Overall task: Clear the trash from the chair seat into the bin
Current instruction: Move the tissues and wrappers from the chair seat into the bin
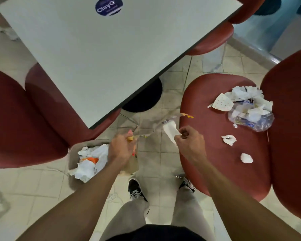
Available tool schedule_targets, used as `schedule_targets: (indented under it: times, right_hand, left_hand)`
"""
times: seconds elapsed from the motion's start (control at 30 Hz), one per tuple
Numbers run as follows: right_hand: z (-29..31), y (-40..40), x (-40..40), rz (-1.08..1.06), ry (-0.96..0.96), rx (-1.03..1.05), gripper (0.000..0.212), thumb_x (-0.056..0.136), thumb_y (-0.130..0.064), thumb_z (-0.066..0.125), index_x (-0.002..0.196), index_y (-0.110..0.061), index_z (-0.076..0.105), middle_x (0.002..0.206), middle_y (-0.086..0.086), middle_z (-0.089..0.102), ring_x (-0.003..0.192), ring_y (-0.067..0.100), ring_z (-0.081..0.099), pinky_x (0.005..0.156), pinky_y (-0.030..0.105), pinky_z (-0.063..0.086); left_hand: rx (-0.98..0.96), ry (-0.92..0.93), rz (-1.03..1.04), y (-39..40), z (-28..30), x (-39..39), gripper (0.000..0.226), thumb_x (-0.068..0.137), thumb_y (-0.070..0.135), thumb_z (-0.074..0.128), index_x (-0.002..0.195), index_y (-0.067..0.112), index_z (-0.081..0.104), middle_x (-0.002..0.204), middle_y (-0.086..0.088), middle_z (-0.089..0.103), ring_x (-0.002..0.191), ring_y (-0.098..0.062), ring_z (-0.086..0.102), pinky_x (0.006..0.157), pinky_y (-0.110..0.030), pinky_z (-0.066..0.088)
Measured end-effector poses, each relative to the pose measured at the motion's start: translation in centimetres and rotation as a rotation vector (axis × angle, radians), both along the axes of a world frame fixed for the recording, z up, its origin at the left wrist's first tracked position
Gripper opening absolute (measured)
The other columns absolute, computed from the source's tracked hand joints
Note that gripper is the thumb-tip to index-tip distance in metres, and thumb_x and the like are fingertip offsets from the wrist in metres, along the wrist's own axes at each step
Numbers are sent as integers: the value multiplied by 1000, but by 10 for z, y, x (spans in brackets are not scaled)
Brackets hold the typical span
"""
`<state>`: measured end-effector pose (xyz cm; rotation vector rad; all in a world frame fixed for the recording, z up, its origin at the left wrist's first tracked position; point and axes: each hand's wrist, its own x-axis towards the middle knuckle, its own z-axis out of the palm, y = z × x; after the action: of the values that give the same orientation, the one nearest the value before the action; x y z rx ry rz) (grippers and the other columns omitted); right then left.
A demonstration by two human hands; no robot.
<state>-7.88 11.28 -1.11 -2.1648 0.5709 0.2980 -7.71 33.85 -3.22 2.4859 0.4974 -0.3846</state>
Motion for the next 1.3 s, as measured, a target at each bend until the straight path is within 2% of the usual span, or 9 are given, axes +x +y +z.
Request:
schedule_targets:
  times: [0.2,0.4,0.53,0.67,0.87,1.03,1.13,1.23,1.3]
  right_hand:
    - [-9,81,-7,188,13,50,19,77,-18,61,95,-20,68,80,-4,67,70,13,62,60,24,47]
    - [-17,163,-24,360,32,76,16,80,-18,66,96,-18,67,81,-3,67,74,15,62,67,24,47]
    - [-21,207,-34,479,26,51,10,78,-17,65,80,-24,59,69,-7,60,67,16,56,62,24,44]
    - [-33,241,-39,545,109,16,8,77,-17,63,81,-23,59,72,-7,59,70,16,55,63,21,41]
    - [-61,277,-46,745,96,-70,24,83,-20,61,106,-19,67,97,1,66,84,19,59,69,23,37]
    - [-84,295,-49,884,113,-168,30,86,-23,58,115,-19,66,114,6,64,100,27,60,76,31,45]
    - [-98,302,-49,950,108,-231,27,87,-23,58,112,-17,66,109,8,64,100,30,59,78,34,47]
    - [-111,306,-49,974,112,-274,24,89,-21,55,110,-16,66,106,8,63,98,32,59,78,37,49]
    - [-117,307,-49,985,135,-288,24,91,-23,53,109,-17,66,107,7,62,98,33,60,77,37,49]
  left_hand:
    - [7,-37,144,79,-6,-44,30,85,45,65,106,25,72,102,-4,71,98,-27,63,82,-35,49]
    - [-27,-41,329,149,-13,-89,28,83,44,68,99,23,73,95,-5,73,89,-29,65,78,-39,54]
    - [-59,-71,359,183,-23,-112,25,83,31,71,102,15,73,99,-8,70,92,-26,64,80,-29,47]
    - [-101,-45,376,203,-38,-120,27,82,21,72,108,14,71,103,-9,65,94,-25,62,80,-23,40]
    - [-32,50,123,208,-68,-119,45,83,11,68,127,9,59,130,-13,46,106,-31,57,93,-30,44]
    - [0,95,-3,205,-96,-114,51,89,22,58,138,18,46,141,-9,38,124,-29,45,97,-30,43]
    - [3,98,-53,203,-116,-110,62,89,33,53,144,11,37,147,-11,35,132,-26,38,110,-28,32]
    - [25,134,-181,205,-144,-112,72,84,51,28,149,20,27,155,-12,26,141,-27,28,117,-33,21]
    - [-20,203,-161,206,-148,-113,75,83,44,43,151,20,21,158,-14,14,141,-28,28,115,-32,27]
